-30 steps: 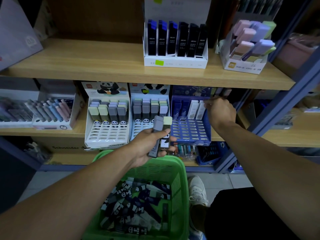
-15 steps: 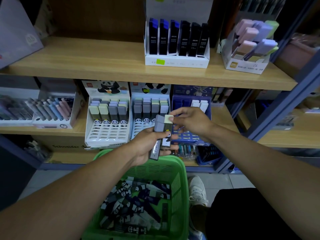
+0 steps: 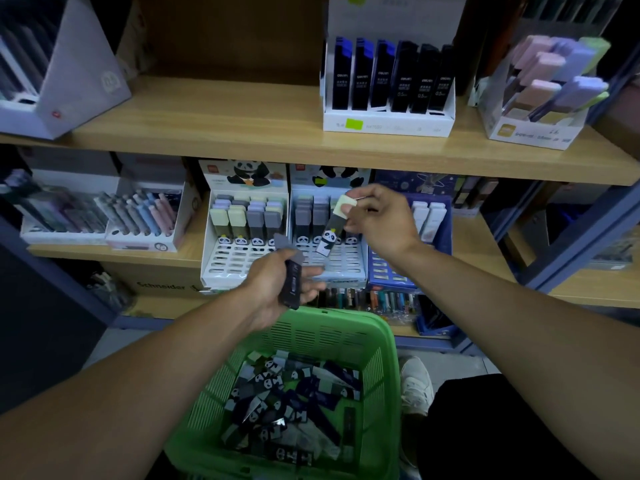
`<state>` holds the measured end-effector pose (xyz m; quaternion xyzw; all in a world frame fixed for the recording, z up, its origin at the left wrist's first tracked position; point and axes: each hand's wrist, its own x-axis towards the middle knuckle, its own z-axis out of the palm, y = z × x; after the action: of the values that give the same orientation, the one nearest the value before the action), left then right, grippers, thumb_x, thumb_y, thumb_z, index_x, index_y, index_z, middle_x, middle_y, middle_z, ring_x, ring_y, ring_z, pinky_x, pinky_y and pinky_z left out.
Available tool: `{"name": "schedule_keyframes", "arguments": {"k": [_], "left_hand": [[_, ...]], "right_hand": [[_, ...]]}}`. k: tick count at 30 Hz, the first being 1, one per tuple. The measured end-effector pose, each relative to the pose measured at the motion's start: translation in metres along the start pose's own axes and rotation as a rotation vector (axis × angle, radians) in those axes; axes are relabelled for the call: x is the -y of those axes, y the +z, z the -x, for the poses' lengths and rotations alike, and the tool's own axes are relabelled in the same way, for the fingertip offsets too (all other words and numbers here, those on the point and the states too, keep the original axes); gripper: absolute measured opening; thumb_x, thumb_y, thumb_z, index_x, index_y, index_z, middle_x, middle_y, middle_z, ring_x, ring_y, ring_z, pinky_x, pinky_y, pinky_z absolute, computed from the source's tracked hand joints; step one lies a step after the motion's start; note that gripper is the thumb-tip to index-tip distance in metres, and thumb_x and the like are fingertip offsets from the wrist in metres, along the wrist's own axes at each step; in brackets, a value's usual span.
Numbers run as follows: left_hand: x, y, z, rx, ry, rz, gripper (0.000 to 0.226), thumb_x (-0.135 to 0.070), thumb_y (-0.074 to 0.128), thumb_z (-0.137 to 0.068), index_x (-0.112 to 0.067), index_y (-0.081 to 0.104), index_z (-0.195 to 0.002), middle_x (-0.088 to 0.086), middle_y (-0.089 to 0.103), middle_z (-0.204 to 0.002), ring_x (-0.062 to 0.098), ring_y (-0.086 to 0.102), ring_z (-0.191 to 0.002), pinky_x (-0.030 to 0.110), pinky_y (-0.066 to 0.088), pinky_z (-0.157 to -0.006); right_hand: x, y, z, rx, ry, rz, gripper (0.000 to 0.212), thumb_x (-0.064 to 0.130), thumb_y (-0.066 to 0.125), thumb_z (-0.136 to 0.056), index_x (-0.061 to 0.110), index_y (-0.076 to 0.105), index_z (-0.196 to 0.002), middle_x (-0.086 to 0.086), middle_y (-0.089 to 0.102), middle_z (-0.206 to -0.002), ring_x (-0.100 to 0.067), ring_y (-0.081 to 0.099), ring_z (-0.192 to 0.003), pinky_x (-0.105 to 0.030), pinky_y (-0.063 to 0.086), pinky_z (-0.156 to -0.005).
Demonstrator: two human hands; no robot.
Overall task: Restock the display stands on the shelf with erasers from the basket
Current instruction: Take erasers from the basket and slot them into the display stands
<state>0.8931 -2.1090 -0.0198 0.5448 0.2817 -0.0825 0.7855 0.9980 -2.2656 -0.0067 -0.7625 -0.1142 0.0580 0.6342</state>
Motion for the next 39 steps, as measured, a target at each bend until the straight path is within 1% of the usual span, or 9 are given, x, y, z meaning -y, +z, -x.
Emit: {"name": "schedule_keyframes", "arguments": {"k": [6, 8, 12, 17, 23, 27, 30, 35, 39], "left_hand": [[-0.003, -0.028, -0.009, -0.147, 0.035, 0.074, 0.029, -0.022, 0.034, -0.110, -0.003, 0.056, -0.107, 0.015, 0.076, -0.094, 0.026, 0.073, -0.066, 0.027, 0.055, -0.046], [-0.004, -0.036, -0.011, -0.249, 0.097, 0.035, 0.037, -0.026, 0.036, -0.109, -0.003, 0.063, -0.097, 0.013, 0.076, -0.088, 0.020, 0.072, -0.060, 0.026, 0.053, -0.044], [-0.012, -0.055, -0.014, -0.493, 0.262, 0.069, 0.027, -0.027, 0.045, -0.107, -0.007, 0.059, -0.096, 0.006, 0.064, -0.071, 0.014, 0.055, -0.045, 0.019, 0.042, -0.036], [-0.018, -0.088, -0.024, -0.637, 0.285, 0.149, 0.029, -0.033, 0.047, -0.106, -0.006, 0.057, -0.102, 0.005, 0.060, -0.069, 0.009, 0.049, -0.035, 0.018, 0.040, -0.035], [-0.022, -0.108, -0.022, -0.574, 0.261, 0.100, 0.030, -0.035, 0.051, -0.104, -0.009, 0.059, -0.091, 0.004, 0.062, -0.068, 0.005, 0.050, -0.035, 0.016, 0.040, -0.036], [-0.020, -0.111, -0.020, -0.512, 0.186, 0.085, 0.030, -0.033, 0.045, -0.106, -0.006, 0.060, -0.108, 0.005, 0.063, -0.073, 0.011, 0.054, -0.046, 0.018, 0.044, -0.038], [-0.017, -0.112, -0.021, -0.478, 0.107, 0.083, 0.029, -0.026, 0.042, -0.107, -0.005, 0.060, -0.114, 0.006, 0.064, -0.078, 0.014, 0.058, -0.054, 0.019, 0.049, -0.040], [-0.018, -0.115, -0.023, -0.444, 0.122, 0.040, 0.006, -0.015, 0.061, -0.098, -0.010, 0.064, -0.100, 0.002, 0.063, -0.075, 0.010, 0.059, -0.058, 0.017, 0.050, -0.044], [-0.017, -0.125, -0.026, -0.486, 0.144, 0.048, 0.012, -0.010, 0.066, -0.094, -0.006, 0.065, -0.106, 0.005, 0.064, -0.077, 0.011, 0.063, -0.063, 0.019, 0.051, -0.043]], "right_hand": [[-0.002, 0.045, -0.004, 0.086, -0.202, 0.200, 0.014, 0.016, 0.065, -0.098, 0.026, 0.060, -0.106, -0.001, 0.064, -0.100, -0.022, 0.067, -0.093, -0.041, 0.057, -0.082], [0.000, 0.059, -0.004, 0.104, -0.239, 0.198, 0.013, 0.017, 0.065, -0.098, 0.026, 0.059, -0.106, -0.002, 0.064, -0.102, -0.022, 0.067, -0.092, -0.042, 0.056, -0.081], [0.002, 0.089, -0.001, 0.149, -0.282, 0.192, 0.011, 0.019, 0.064, -0.098, 0.025, 0.059, -0.106, -0.001, 0.063, -0.107, -0.020, 0.067, -0.092, -0.041, 0.055, -0.081], [0.000, 0.124, 0.000, 0.203, -0.321, 0.228, 0.007, 0.016, 0.064, -0.098, 0.019, 0.059, -0.103, 0.007, 0.063, -0.100, -0.014, 0.067, -0.092, -0.041, 0.056, -0.082], [-0.004, 0.151, -0.010, 0.172, -0.362, 0.280, 0.005, 0.016, 0.063, -0.099, 0.017, 0.060, -0.102, -0.001, 0.071, -0.104, -0.011, 0.067, -0.086, -0.041, 0.055, -0.076], [-0.008, 0.162, -0.017, 0.177, -0.359, 0.276, 0.004, 0.015, 0.063, -0.098, 0.016, 0.060, -0.100, -0.004, 0.069, -0.094, -0.020, 0.066, -0.083, -0.043, 0.054, -0.072], [-0.009, 0.167, -0.022, 0.175, -0.367, 0.271, 0.004, 0.013, 0.063, -0.098, 0.012, 0.060, -0.100, 0.000, 0.066, -0.084, -0.018, 0.064, -0.078, -0.034, 0.047, -0.062], [-0.010, 0.175, -0.024, 0.201, -0.400, 0.333, 0.005, 0.016, 0.062, -0.099, 0.013, 0.060, -0.102, 0.010, 0.062, -0.082, -0.014, 0.061, -0.076, -0.032, 0.046, -0.066], [-0.009, 0.178, -0.027, 0.209, -0.420, 0.428, 0.005, 0.011, 0.059, -0.098, 0.014, 0.061, -0.101, 0.002, 0.063, -0.084, -0.016, 0.058, -0.075, -0.030, 0.044, -0.064]]}}
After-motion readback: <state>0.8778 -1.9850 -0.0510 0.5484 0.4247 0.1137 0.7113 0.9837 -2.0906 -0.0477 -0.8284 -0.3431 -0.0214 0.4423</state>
